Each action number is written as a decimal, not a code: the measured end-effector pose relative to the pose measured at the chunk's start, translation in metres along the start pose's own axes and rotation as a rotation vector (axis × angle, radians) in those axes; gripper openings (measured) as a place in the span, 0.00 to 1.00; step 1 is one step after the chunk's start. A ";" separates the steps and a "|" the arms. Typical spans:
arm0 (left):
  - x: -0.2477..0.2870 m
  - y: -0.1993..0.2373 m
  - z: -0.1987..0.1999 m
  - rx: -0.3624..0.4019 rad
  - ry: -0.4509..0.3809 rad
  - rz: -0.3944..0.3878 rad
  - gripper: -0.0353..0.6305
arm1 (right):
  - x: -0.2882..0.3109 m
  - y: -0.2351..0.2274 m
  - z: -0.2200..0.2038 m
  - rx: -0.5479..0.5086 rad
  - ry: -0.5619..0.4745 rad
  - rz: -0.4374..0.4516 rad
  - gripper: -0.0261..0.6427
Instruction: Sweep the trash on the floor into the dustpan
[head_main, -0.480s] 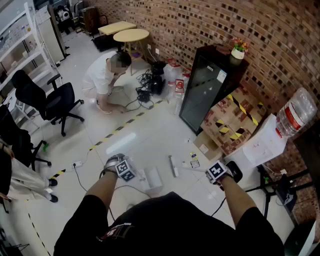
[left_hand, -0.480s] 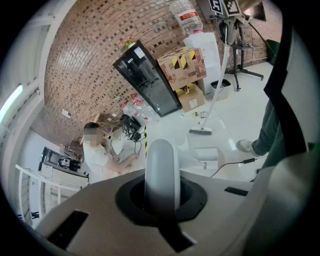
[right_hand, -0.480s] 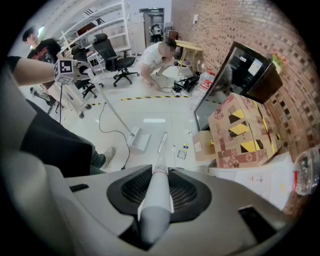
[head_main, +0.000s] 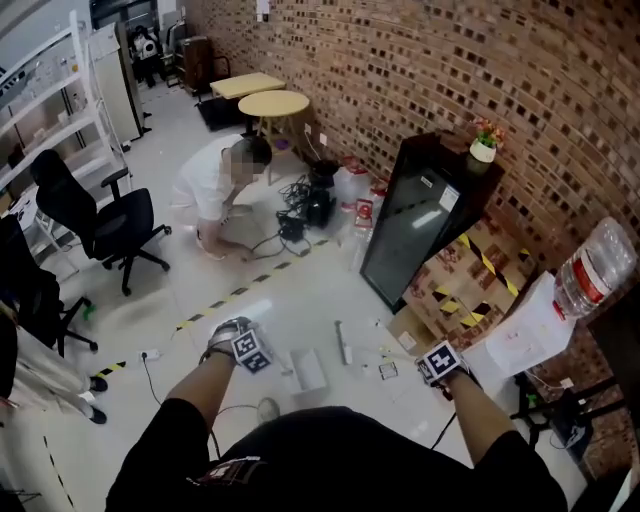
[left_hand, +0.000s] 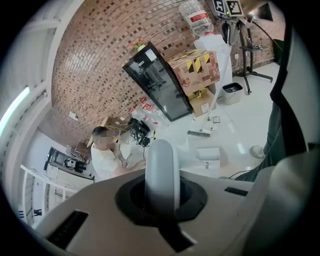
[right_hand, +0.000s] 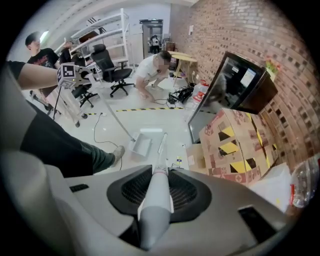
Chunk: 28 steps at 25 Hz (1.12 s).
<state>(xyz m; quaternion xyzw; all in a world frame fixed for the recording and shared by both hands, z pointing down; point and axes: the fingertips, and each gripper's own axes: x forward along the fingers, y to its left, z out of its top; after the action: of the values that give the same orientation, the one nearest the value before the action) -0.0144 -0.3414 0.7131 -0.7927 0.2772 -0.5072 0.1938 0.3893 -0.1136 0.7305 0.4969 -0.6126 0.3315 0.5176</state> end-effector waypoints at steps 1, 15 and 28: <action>0.006 0.008 0.002 -0.002 -0.011 -0.002 0.05 | 0.003 -0.002 0.012 0.010 -0.002 -0.006 0.20; 0.075 0.052 -0.017 0.051 0.006 -0.032 0.05 | 0.031 -0.057 0.140 -0.005 0.008 -0.157 0.19; 0.082 -0.008 -0.030 -0.032 0.078 -0.035 0.05 | 0.049 -0.110 0.119 -0.156 0.158 -0.331 0.19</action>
<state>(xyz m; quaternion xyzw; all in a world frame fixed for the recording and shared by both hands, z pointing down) -0.0121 -0.3882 0.7873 -0.7801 0.2789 -0.5364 0.1611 0.4588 -0.2673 0.7367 0.5218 -0.5038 0.2313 0.6485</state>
